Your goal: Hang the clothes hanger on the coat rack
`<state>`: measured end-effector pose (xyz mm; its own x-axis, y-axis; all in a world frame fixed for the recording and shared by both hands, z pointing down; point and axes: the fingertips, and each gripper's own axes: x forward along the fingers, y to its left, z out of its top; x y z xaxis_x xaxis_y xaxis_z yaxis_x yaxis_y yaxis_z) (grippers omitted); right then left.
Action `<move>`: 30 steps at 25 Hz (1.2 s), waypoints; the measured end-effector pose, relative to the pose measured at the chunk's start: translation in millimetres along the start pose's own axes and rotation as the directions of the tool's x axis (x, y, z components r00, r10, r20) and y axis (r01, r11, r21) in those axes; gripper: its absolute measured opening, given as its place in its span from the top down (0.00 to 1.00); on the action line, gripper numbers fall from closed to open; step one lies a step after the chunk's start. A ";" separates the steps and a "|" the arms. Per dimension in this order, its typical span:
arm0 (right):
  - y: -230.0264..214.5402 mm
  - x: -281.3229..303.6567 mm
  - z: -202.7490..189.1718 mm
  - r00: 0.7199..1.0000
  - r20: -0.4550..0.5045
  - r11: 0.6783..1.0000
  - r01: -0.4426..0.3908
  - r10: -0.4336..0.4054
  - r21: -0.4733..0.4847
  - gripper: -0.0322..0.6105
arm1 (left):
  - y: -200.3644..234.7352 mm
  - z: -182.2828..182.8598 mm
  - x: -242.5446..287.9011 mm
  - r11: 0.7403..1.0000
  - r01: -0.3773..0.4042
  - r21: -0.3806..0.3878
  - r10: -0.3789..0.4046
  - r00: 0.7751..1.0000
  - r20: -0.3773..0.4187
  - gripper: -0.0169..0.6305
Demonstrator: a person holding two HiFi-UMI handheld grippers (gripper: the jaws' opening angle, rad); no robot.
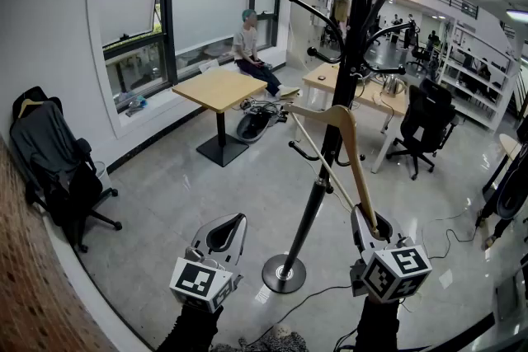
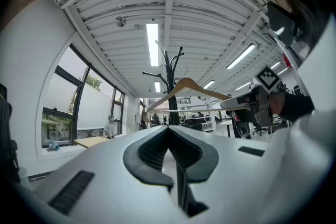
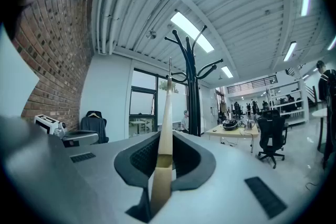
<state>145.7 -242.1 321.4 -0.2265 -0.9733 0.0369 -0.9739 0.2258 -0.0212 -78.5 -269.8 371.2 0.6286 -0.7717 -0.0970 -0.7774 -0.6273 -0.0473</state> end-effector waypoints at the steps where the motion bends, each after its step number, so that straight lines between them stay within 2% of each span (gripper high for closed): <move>1: -3.5 7.4 1.7 1.000 0.011 1.000 -0.013 0.013 0.001 0.88 | 1.9 -1.5 5.5 1.000 -0.003 -0.001 0.003 1.000 0.000 0.96; 7: -27.8 50.4 8.1 0.999 0.019 0.999 -0.050 0.050 0.002 0.88 | 13.4 -8.4 36.9 0.999 -0.033 -0.002 0.033 0.999 -0.005 0.96; 17: -58.3 120.6 13.0 0.991 0.031 0.992 -0.128 0.128 0.018 0.88 | 36.9 -15.9 74.5 0.992 -0.124 0.010 0.124 0.992 -0.013 0.96; 30: -68.1 167.9 -1.7 0.981 0.008 0.980 -0.196 0.196 0.032 0.88 | 49.0 -30.6 97.3 0.982 -0.188 0.035 0.190 0.980 -0.065 0.96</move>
<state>174.0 -420.7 330.8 -0.4132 -0.9103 0.0244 -0.9096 0.4112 -0.0601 -54.7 -378.8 389.8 0.4700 -0.8818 -0.0395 -0.8819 -0.4672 -0.0627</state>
